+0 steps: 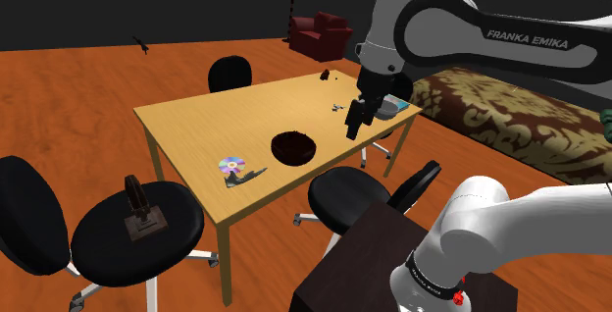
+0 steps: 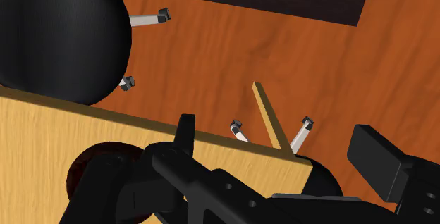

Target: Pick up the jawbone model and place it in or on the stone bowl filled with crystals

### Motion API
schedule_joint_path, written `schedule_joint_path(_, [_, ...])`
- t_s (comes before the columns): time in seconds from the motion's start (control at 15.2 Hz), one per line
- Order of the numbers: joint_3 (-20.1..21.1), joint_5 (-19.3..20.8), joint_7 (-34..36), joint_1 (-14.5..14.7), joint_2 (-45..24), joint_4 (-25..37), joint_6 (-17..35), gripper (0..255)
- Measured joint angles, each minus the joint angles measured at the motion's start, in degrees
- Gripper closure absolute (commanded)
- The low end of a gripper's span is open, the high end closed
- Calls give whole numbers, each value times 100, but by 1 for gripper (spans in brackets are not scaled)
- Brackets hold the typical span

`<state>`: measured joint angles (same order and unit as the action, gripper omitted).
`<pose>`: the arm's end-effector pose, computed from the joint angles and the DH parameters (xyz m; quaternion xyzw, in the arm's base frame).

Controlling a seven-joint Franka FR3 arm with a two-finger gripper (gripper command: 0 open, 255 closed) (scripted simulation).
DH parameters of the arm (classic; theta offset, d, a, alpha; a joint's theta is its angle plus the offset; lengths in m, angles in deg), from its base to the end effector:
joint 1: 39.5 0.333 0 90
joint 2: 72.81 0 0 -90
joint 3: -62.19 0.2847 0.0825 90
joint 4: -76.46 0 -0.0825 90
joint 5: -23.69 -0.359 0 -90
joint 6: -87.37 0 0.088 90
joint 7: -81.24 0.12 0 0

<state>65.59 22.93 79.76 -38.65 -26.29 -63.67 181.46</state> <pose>0.3018 0.0268 0.5287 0.9991 0.0404 0.0040 0.0148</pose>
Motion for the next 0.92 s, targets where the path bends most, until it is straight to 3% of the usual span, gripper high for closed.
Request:
schedule_joint_path(0.33, [-201,187,-582,76,-589,10,513,0])
schedule_joint_path(0.92, [-643,555,-2225,317,-2461,366,1891,0])
